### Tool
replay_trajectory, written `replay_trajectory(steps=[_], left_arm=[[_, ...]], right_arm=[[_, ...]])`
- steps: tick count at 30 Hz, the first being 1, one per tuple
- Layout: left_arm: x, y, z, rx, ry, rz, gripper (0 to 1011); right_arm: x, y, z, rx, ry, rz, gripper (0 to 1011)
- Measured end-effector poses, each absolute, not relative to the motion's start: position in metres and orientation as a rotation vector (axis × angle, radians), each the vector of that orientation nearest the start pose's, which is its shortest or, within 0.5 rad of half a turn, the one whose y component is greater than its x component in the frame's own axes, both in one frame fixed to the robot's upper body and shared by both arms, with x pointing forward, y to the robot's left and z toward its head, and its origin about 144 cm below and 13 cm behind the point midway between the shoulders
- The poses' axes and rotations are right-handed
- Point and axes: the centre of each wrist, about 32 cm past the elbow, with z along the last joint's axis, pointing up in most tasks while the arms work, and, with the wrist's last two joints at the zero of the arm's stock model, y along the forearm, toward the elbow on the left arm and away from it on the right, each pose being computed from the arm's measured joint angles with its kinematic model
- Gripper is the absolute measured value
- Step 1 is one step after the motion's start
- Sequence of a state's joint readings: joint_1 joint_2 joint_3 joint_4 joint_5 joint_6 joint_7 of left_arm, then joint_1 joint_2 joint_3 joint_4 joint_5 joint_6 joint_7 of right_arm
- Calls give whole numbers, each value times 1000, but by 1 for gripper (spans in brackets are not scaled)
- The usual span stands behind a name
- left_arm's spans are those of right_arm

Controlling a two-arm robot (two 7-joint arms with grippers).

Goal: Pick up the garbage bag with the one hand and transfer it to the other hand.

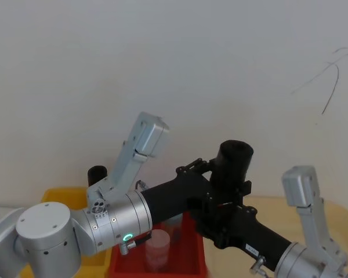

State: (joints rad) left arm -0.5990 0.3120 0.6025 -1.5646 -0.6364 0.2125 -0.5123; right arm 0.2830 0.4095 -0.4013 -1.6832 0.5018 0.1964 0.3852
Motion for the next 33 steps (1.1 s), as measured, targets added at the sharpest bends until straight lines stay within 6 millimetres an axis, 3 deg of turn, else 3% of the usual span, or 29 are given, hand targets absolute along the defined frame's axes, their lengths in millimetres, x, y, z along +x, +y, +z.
replay_trajectory(steps=[5,33], left_arm=[[549,144,1307,-114,-38,443,1001],[547,189,1305,-176,-12,506,1000]], right_arm=[[504,-219,1242,33,9,-788,520],[520,-245,1224,-28,145,-967,520]])
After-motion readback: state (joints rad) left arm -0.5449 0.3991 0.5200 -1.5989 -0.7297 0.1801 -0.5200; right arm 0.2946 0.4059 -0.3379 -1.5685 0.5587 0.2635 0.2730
